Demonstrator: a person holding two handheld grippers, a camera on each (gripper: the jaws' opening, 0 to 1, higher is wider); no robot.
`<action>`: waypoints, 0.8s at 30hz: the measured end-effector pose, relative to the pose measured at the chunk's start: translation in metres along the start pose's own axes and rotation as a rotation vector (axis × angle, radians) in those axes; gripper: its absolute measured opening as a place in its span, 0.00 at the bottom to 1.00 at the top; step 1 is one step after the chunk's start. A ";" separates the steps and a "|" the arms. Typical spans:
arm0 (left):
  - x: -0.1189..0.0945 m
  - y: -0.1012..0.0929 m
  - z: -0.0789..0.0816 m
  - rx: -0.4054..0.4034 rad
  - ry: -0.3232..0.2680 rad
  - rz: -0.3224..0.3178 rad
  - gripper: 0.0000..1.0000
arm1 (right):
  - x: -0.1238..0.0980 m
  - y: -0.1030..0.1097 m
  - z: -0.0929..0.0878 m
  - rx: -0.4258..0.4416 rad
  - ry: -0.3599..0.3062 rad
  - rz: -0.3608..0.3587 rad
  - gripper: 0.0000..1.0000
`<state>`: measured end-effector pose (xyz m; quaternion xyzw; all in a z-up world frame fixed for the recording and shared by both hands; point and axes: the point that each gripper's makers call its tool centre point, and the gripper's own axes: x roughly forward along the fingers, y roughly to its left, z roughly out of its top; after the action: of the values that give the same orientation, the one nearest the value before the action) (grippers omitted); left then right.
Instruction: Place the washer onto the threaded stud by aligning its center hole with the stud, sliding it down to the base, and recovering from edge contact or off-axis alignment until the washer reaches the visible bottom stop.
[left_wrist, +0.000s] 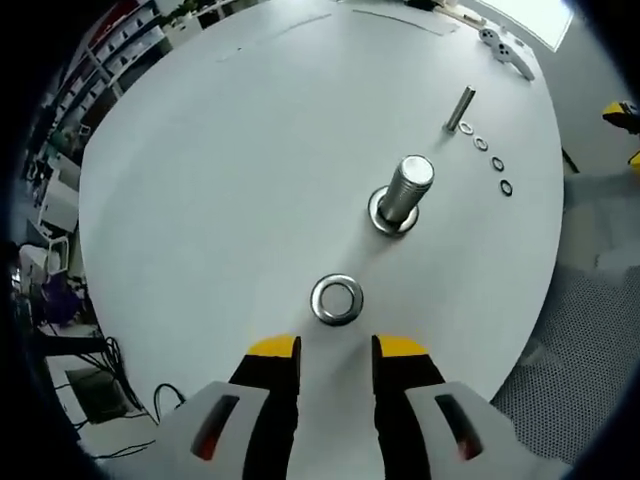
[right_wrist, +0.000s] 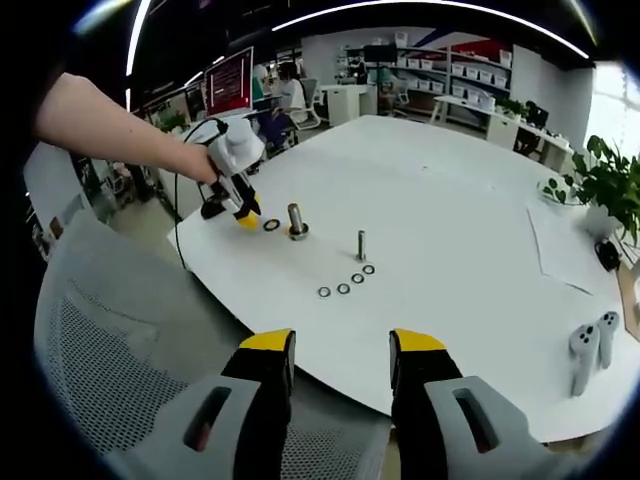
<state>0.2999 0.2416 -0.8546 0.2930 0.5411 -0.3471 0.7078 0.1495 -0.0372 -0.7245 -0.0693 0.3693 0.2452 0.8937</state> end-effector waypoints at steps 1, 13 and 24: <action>-0.001 -0.001 -0.002 0.003 0.005 0.003 0.26 | 0.000 0.000 0.000 0.000 -0.002 0.001 0.40; 0.009 -0.004 0.003 -0.047 0.000 -0.034 0.30 | 0.001 -0.001 -0.001 0.004 0.006 0.000 0.40; 0.016 -0.001 0.017 -0.019 -0.006 -0.029 0.29 | 0.001 -0.001 -0.002 0.006 0.010 0.002 0.40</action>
<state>0.3112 0.2251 -0.8660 0.2775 0.5465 -0.3530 0.7069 0.1490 -0.0381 -0.7267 -0.0674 0.3748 0.2444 0.8918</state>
